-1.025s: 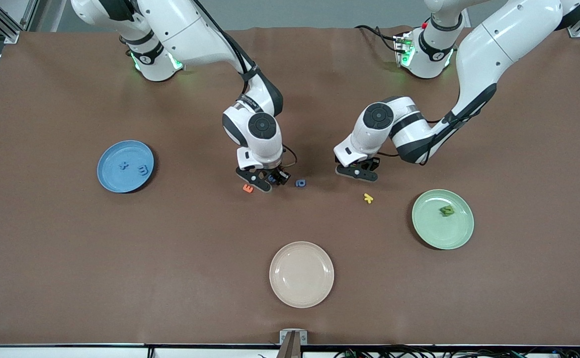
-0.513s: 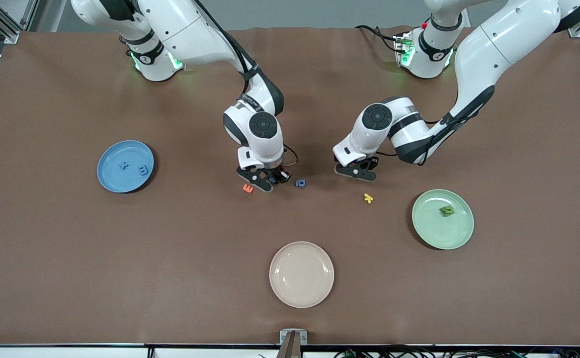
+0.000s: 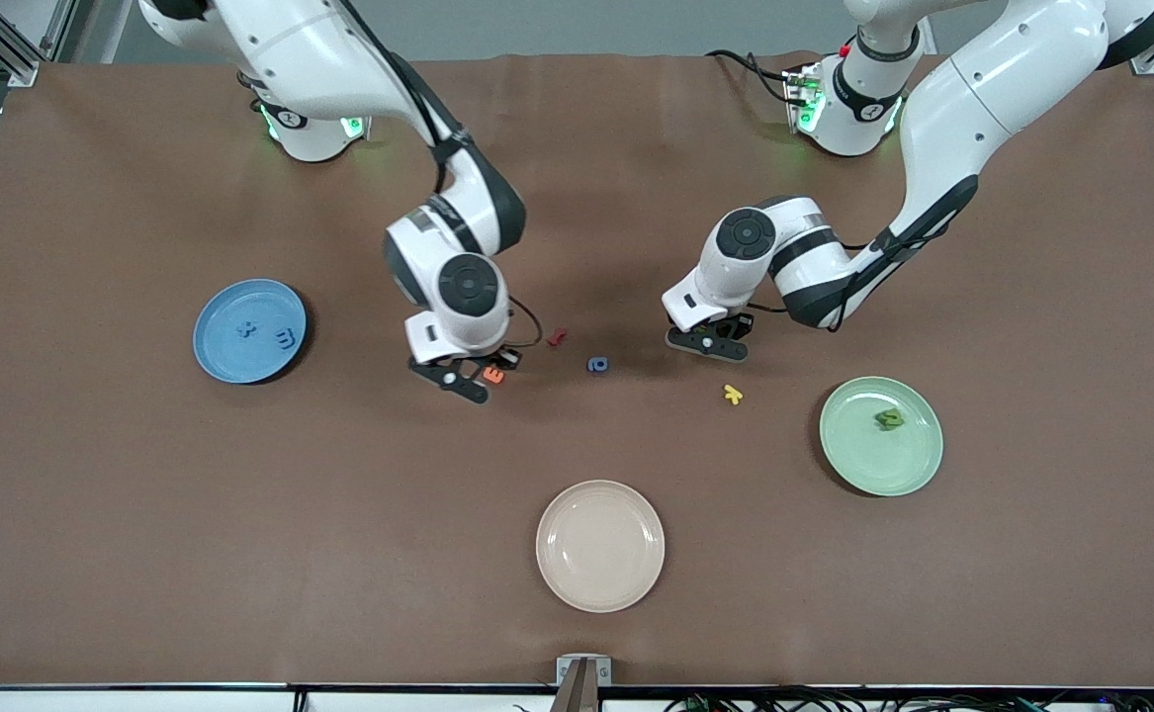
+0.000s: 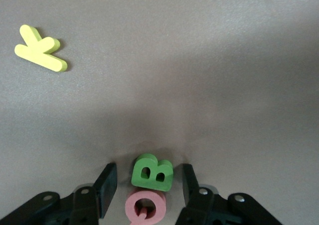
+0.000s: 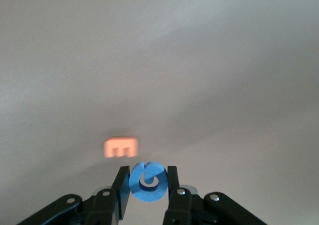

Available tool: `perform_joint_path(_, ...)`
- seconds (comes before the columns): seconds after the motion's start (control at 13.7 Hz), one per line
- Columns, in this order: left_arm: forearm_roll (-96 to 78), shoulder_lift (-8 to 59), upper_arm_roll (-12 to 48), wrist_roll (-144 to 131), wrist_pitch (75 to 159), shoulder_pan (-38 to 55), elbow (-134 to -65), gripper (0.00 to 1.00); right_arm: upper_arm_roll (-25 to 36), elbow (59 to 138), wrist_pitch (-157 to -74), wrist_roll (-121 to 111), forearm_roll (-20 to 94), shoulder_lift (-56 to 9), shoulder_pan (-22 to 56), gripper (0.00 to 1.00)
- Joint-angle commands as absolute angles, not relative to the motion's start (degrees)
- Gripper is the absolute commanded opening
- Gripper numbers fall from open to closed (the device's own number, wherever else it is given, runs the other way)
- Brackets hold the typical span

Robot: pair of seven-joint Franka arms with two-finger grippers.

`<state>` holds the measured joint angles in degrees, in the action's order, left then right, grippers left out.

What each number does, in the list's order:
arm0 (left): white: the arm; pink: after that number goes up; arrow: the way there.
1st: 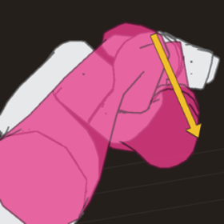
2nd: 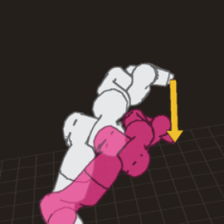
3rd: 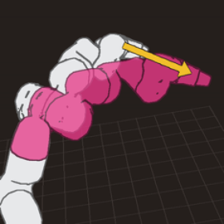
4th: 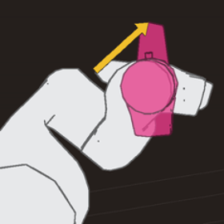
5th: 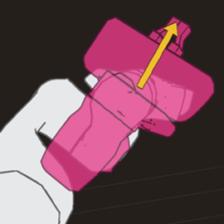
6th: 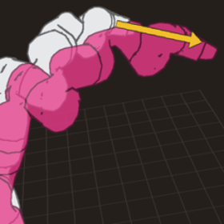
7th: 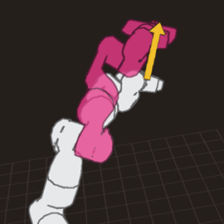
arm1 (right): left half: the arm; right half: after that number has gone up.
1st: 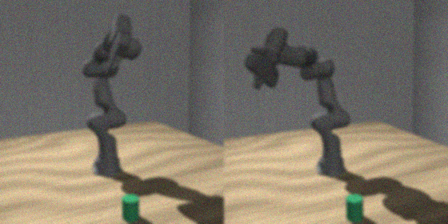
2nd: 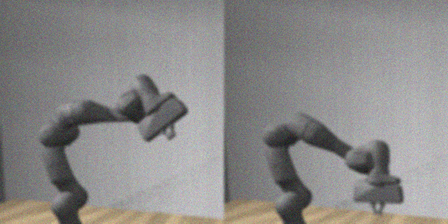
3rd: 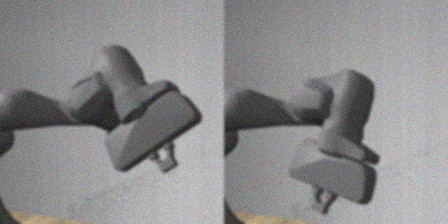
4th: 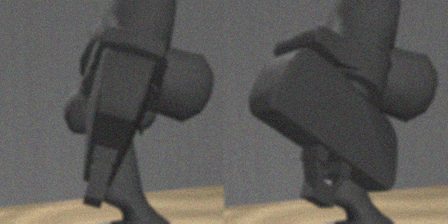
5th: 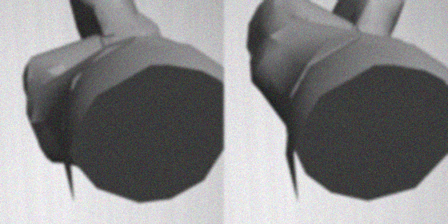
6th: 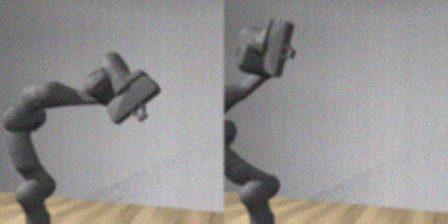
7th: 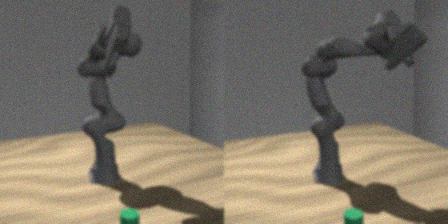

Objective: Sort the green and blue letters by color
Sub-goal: 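Place the green letter on the green plate while the right gripper places blue letter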

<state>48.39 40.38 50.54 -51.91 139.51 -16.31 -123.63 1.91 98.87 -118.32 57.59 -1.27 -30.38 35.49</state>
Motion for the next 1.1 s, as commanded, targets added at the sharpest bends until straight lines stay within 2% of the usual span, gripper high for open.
perform_joint_path(0.0,50.01,40.87,50.19,-54.92,140.36,-15.65,-123.58,0.35,1.05,109.39,-117.68,46.28,-1.93,-19.72,29.65,0.0)
perform_joint_path(0.15,50.01,40.69,50.27,-57.47,140.27,-15.64,-123.4,0.08,1.05,115.98,-117.95,37.31,-2.11,-13.48,24.9,0.0)
perform_joint_path(0.22,50.01,40.43,50.27,-58.18,140.1,-15.64,-123.05,0.02,1.05,119.58,-118.65,33.18,-2.72,-10.49,22.35,0.0)
perform_joint_path(0.44,49.92,38.94,50.45,-58.62,139.57,-16.43,-120.16,0.02,1.14,133.29,-127.93,21.66,-3.16,-3.0,14.7,0.0)
perform_joint_path(0.66,49.83,38.32,50.45,-57.92,136.86,-17.49,-114.28,0.01,1.06,142.35,-137.77,11.9,-3.16,-1.67,7.23,0.0)
perform_joint_path(0.88,49.4,38.76,50.19,-55.3,131.15,-17.58,-107.33,0.01,1.05,147.56,-146.49,1.36,-3.16,-2.37,-1.11,0.02)
perform_joint_path(1.03,49.13,38.76,50.1,-51.35,128.16,-20.46,-105.3,0.01,0.97,148.36,-146.87,-4.11,-3.16,-2.46,-5.25,0.07)
